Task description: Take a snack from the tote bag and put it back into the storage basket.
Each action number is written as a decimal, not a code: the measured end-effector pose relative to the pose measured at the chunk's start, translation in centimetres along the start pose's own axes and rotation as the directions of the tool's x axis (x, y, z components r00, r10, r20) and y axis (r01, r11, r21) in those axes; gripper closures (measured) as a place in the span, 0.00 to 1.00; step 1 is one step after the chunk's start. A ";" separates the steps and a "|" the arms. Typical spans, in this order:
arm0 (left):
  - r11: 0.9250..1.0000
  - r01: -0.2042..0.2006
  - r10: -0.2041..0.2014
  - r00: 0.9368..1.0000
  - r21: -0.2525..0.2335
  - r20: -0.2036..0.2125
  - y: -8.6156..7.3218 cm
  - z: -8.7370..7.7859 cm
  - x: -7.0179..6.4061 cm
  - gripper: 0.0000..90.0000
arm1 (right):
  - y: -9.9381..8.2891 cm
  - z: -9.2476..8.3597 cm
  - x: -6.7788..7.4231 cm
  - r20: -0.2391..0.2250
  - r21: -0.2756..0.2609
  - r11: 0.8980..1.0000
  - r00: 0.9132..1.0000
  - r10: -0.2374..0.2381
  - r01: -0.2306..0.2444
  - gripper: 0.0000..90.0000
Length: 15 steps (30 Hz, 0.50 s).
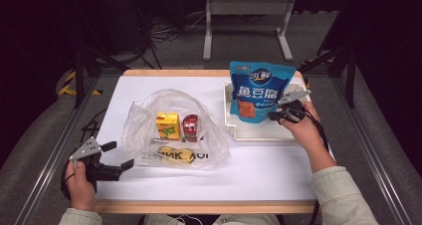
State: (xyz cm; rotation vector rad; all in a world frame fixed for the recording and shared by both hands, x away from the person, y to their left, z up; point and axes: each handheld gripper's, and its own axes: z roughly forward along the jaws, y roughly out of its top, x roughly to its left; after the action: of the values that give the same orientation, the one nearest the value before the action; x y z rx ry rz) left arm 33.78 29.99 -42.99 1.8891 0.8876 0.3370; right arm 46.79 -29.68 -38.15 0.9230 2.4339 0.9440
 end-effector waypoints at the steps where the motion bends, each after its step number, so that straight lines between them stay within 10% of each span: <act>1: 1.000 0.003 -0.003 1.000 -0.005 0.007 0.0 0.0 0.0 0.01 | 0.1 -0.2 0.2 -0.006 -0.009 1.000 1.000 0.000 0.000 0.95; 15: 0.999 0.036 -0.036 0.999 -0.022 0.002 -0.1 -0.4 0.5 0.01 | 4.1 -2.8 4.4 -0.121 -0.135 0.991 0.993 -0.015 -0.002 0.74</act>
State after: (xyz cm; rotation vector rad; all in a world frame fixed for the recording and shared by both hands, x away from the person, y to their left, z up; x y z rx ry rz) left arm 33.81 30.62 -42.96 1.8504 0.9122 0.3221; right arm 43.90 -25.66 -33.75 0.8320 2.4352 1.1782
